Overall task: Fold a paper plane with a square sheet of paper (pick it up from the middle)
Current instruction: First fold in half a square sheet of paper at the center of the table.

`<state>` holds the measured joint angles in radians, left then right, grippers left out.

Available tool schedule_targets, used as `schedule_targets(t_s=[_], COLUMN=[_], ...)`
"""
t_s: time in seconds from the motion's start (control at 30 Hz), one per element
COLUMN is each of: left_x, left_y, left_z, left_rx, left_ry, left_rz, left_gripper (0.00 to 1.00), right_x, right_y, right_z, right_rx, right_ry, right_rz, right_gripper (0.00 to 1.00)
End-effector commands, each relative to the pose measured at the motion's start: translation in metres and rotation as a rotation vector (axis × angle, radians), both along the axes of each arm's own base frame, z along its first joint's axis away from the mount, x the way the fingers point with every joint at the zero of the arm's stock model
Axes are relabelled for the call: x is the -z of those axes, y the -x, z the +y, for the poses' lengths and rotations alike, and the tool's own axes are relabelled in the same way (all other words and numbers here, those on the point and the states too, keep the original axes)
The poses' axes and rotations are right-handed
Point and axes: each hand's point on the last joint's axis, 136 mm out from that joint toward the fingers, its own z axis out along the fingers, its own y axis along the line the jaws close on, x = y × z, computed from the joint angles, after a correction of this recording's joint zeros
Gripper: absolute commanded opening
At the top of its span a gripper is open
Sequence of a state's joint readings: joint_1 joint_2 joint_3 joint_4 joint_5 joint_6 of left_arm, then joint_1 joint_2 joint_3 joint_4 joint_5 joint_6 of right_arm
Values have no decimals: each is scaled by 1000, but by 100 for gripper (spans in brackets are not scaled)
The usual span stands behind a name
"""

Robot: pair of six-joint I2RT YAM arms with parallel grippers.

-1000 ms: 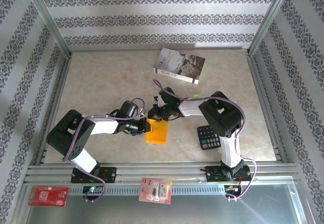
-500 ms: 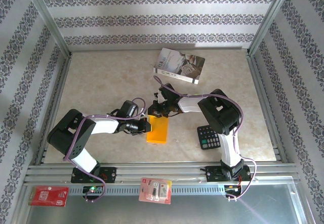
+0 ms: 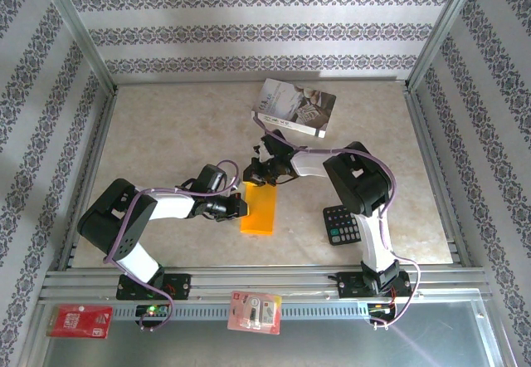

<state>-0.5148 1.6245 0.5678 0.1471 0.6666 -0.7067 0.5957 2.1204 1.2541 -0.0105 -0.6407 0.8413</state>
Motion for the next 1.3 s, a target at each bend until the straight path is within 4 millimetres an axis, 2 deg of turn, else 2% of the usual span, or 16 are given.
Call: schedule_targets(t_s=[0.0, 0.33, 0.43, 0.57, 0.67, 0.83, 1.07, 1.27], left_x=[61, 59, 58, 56, 55, 52, 51, 48], left_y=[55, 54, 52, 48, 46, 44, 42, 41], left_z=[43, 42, 41, 39, 38, 38, 37, 36], left_rx=[7, 7, 2, -5, -10, -17, -15, -12], left_ry=[-237, -231, -225, -220, -217, -214, -214, -210], left_rz=[219, 214, 210, 202, 198, 187, 183, 174], left_gripper=[0, 0, 0, 0, 0, 0, 0, 0], right_x=[37, 31, 18, -14, -33, -41, -29, -7], right_y=[-39, -59, -69, -71, -54, -15, 18, 26], right_z=[-41, -46, -49, -51, -43, -28, -4, 2], right_rx=[139, 179, 188, 174, 123, 47, -13, -19], right_ry=[157, 172, 146, 85, 30, 4, -8, 12], right_rz=[-40, -24, -38, -87, -114, -121, -82, -45], right_gripper=[0, 0, 0, 0, 0, 0, 0, 0])
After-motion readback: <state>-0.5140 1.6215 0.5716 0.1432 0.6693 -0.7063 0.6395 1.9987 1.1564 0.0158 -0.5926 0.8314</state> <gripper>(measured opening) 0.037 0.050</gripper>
